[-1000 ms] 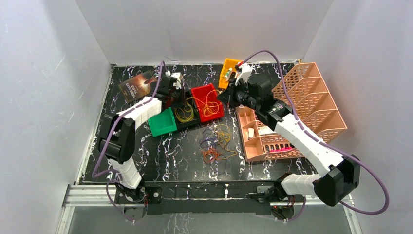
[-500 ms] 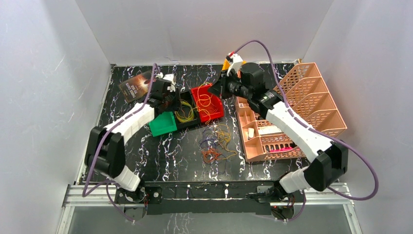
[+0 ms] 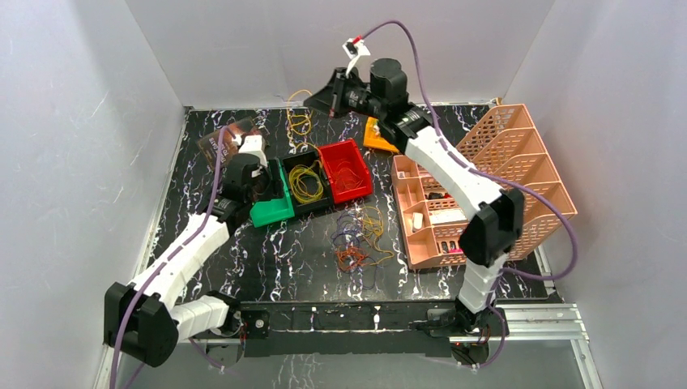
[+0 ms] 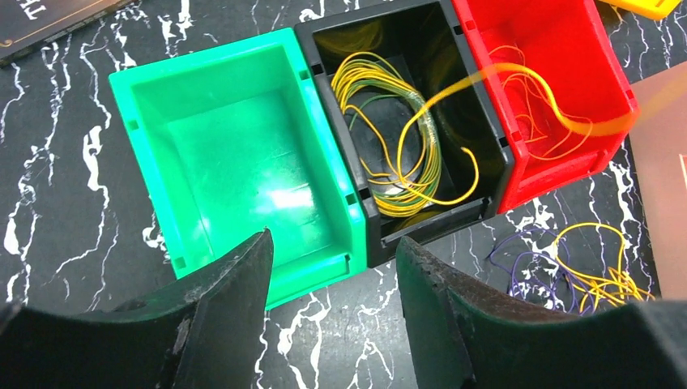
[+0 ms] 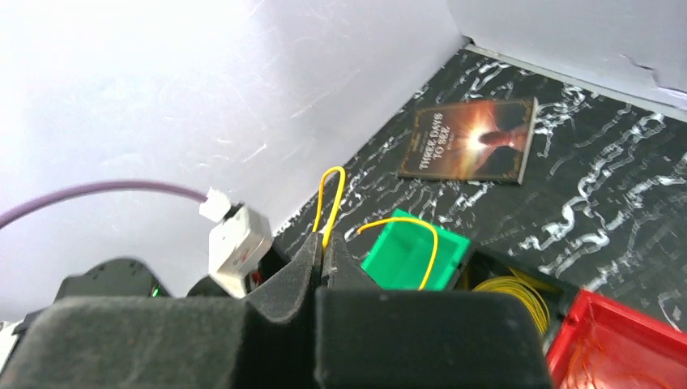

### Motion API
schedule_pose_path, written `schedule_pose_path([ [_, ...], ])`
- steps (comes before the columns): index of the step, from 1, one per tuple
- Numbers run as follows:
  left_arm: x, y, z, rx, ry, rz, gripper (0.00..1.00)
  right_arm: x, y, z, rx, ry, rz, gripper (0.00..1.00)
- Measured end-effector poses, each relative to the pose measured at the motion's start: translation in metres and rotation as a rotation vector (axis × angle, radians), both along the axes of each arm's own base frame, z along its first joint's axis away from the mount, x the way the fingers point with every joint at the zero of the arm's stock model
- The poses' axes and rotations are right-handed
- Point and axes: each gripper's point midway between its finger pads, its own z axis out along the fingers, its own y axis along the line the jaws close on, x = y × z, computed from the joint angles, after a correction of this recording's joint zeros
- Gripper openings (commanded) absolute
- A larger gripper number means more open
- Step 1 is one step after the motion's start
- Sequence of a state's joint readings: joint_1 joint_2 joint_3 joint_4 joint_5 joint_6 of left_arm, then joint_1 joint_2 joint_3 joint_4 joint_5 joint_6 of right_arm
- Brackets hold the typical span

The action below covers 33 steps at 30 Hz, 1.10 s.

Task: Untangle the cables

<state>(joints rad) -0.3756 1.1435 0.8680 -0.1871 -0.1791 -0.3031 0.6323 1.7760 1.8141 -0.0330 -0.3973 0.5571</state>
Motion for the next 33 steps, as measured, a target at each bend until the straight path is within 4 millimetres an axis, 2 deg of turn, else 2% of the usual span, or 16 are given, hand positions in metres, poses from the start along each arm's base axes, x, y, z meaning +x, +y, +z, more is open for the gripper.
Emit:
schedule_pose_path([
  [2,-0.004,0.005,0.002,0.006,-0.011,0.014,0.58,0.012,0.016,0.000,0.024,0.010,0.020,0.00],
  [5,-0.004,0.012,0.011,0.016,-0.045,0.047,0.60,0.026,0.036,-0.017,0.034,0.053,0.046,0.00],
  [10,-0.005,0.024,0.024,0.032,-0.093,0.103,0.61,0.041,0.055,-0.070,-0.006,0.158,0.063,0.00],
  [11,-0.005,0.026,0.026,0.034,-0.100,0.111,0.61,0.041,0.056,-0.083,-0.020,0.182,0.062,0.00],
  [12,-0.006,0.028,0.028,0.036,-0.105,0.117,0.62,0.040,0.055,-0.107,-0.051,0.224,0.055,0.00],
  [18,-0.006,0.031,0.027,0.046,-0.104,0.130,0.62,0.034,0.039,-0.141,-0.118,0.259,-0.002,0.00],
  [23,-0.007,0.031,0.027,0.048,-0.100,0.130,0.62,0.033,0.016,-0.135,-0.155,0.211,-0.101,0.00],
  [30,-0.006,0.031,0.024,0.051,-0.093,0.130,0.62,0.035,-0.019,-0.087,-0.152,0.074,-0.256,0.00],
  [33,-0.006,0.031,0.023,0.053,-0.091,0.129,0.62,0.038,-0.023,-0.080,-0.151,0.049,-0.279,0.00],
])
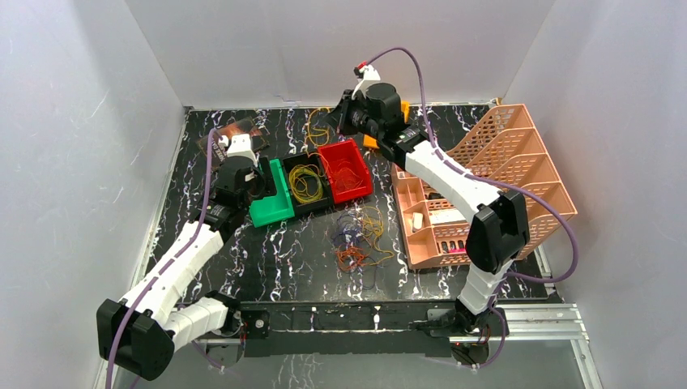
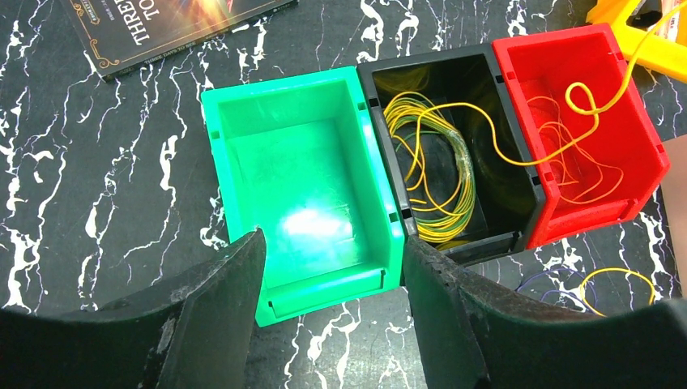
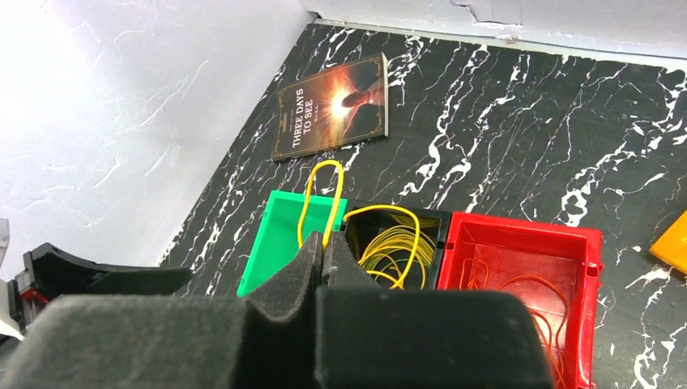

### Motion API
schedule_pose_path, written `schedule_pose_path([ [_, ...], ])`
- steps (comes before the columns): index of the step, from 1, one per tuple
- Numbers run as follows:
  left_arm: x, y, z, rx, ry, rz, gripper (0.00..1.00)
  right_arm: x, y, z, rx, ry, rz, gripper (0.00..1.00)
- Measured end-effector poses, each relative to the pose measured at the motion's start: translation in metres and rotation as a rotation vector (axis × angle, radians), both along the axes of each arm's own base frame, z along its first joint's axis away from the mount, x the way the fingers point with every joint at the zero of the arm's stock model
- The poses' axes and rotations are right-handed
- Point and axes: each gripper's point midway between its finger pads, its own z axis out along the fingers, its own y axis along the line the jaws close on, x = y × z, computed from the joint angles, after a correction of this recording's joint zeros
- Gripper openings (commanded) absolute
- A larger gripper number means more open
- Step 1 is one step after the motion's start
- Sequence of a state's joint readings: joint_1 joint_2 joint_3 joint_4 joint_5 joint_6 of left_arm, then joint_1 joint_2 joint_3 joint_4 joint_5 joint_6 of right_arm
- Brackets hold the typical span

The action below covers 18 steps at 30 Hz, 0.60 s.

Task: Untangle the cables

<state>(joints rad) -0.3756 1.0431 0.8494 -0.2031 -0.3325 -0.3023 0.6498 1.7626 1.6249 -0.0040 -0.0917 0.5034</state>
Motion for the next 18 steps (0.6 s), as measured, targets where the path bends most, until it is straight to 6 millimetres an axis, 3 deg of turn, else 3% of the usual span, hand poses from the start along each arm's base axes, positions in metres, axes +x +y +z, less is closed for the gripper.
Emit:
schedule_pose_path([
  [6,0.000,0.000,0.000,0.000,0.001,0.000,0.62,-0.002,0.013,-0.022,-0.014,0.040,0.069,0.00],
  [12,0.001,0.000,-0.002,0.006,0.007,-0.001,0.62,-0.008,0.049,-0.081,-0.044,0.157,0.229,0.00],
  [15,0.001,0.000,-0.003,0.006,0.008,-0.001,0.63,-0.016,0.055,-0.112,-0.090,0.222,0.252,0.00],
  [18,0.001,0.000,-0.003,0.007,0.008,-0.001,0.63,-0.021,0.056,-0.124,-0.133,0.236,0.244,0.00],
])
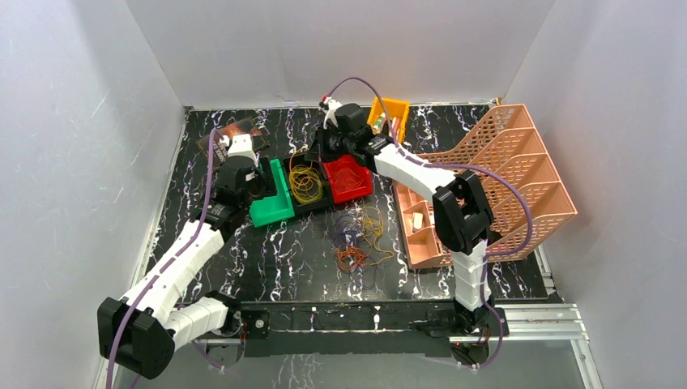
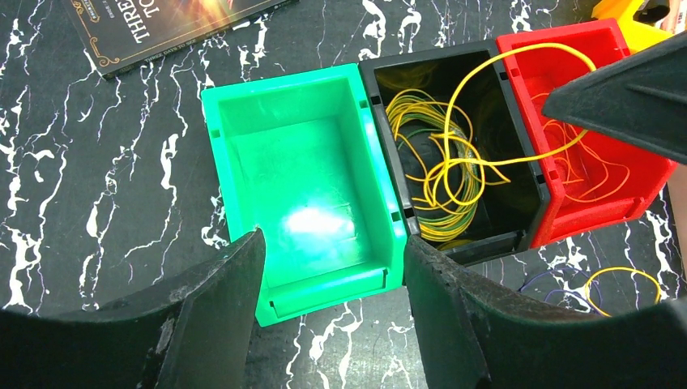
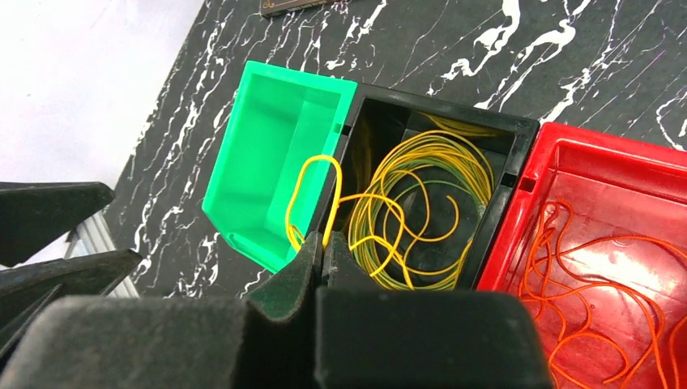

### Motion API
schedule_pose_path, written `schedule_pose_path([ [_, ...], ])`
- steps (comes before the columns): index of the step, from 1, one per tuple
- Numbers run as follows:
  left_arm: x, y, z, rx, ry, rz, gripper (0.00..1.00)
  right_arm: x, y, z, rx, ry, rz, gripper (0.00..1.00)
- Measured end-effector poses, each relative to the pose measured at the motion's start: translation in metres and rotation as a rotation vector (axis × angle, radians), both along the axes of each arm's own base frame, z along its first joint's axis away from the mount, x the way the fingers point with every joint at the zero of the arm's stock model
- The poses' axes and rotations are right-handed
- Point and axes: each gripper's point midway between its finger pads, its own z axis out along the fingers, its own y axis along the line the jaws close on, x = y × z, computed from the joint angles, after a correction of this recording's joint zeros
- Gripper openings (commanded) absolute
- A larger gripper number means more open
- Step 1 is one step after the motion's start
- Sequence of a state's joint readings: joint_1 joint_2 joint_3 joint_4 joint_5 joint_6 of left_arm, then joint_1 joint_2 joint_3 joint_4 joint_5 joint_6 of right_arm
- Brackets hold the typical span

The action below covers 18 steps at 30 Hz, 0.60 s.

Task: Untangle the cables

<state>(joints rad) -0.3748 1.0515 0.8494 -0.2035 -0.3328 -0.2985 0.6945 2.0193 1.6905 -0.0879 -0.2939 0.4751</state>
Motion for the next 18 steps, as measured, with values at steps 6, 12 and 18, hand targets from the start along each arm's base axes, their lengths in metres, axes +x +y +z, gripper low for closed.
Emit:
schedule_pose_path([
  [6,0.000,0.000,0.000,0.001,-0.001,-0.001,0.73,-0.003,0.001,-0.022,-0.132,-0.054,-0.021,0.00],
  [12,-0.003,0.001,0.000,-0.001,-0.014,-0.006,0.78,-0.001,0.006,-0.070,-0.295,-0.071,-0.030,0.01],
  [18,-0.003,0.001,0.000,-0.002,-0.014,-0.007,0.79,0.000,0.000,-0.107,-0.420,-0.065,-0.031,0.19],
])
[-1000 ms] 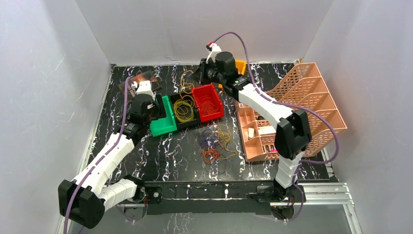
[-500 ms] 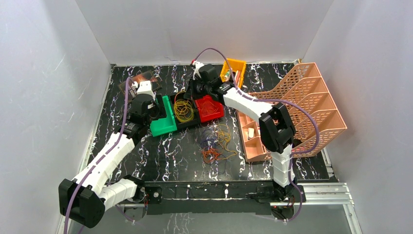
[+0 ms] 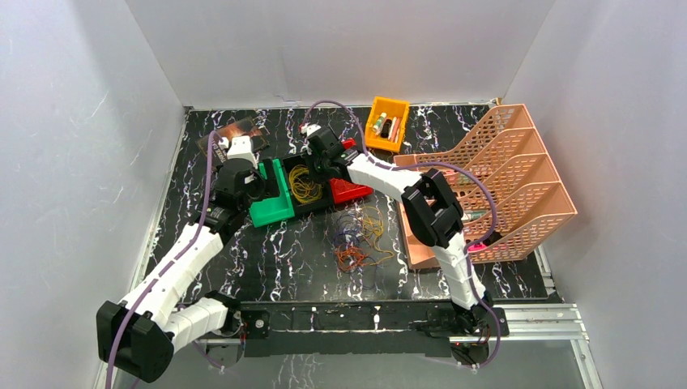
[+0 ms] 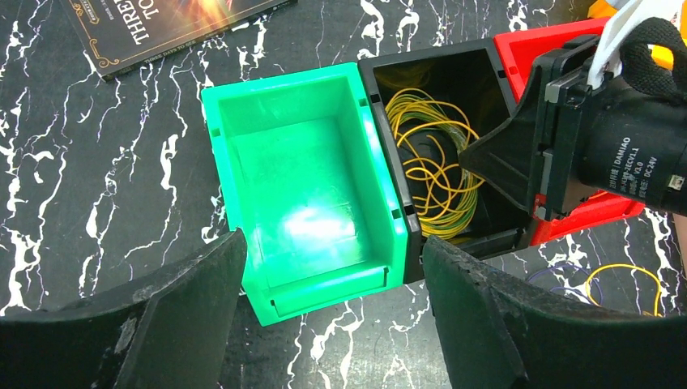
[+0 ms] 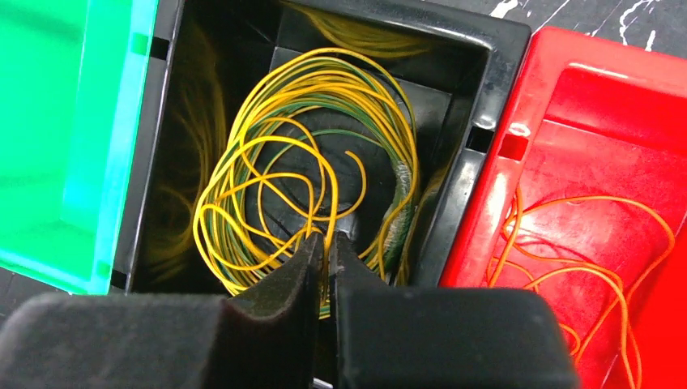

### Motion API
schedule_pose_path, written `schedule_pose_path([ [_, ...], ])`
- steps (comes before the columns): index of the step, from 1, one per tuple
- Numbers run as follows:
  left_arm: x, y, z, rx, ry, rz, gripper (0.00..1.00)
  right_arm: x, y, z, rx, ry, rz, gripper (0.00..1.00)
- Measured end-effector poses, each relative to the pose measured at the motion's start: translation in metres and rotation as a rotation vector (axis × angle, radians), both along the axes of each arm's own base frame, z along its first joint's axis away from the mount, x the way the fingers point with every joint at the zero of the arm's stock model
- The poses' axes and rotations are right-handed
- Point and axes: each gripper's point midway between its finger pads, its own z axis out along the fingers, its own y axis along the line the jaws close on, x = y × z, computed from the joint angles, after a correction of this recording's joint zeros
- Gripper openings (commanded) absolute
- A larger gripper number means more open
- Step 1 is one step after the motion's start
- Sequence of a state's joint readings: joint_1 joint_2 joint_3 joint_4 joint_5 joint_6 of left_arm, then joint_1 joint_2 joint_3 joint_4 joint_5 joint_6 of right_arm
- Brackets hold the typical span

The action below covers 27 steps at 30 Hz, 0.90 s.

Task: Untangle the cables

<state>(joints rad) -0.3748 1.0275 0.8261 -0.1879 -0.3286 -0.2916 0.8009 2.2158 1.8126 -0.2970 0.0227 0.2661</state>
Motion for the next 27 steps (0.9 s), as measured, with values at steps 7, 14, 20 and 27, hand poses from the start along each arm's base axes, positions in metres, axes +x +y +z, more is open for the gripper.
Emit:
schedule_pose_path([
  [7,0.001,0.000,-0.003,0.003,0.008,0.003,0.98,0.004,0.000,0.002,-0.007,-0.029,-0.001,0.35],
  [14,0.001,0.000,-0.003,0.001,0.007,0.006,0.98,-0.001,-0.008,0.032,0.012,-0.069,-0.001,0.44],
  [20,0.001,0.000,-0.004,0.000,0.011,0.009,0.98,0.003,-0.019,0.087,0.049,-0.177,-0.026,0.53],
  [27,0.001,0.000,-0.006,-0.004,0.019,0.012,0.98,-0.007,-0.047,0.099,0.010,-0.228,-0.057,0.53],
])
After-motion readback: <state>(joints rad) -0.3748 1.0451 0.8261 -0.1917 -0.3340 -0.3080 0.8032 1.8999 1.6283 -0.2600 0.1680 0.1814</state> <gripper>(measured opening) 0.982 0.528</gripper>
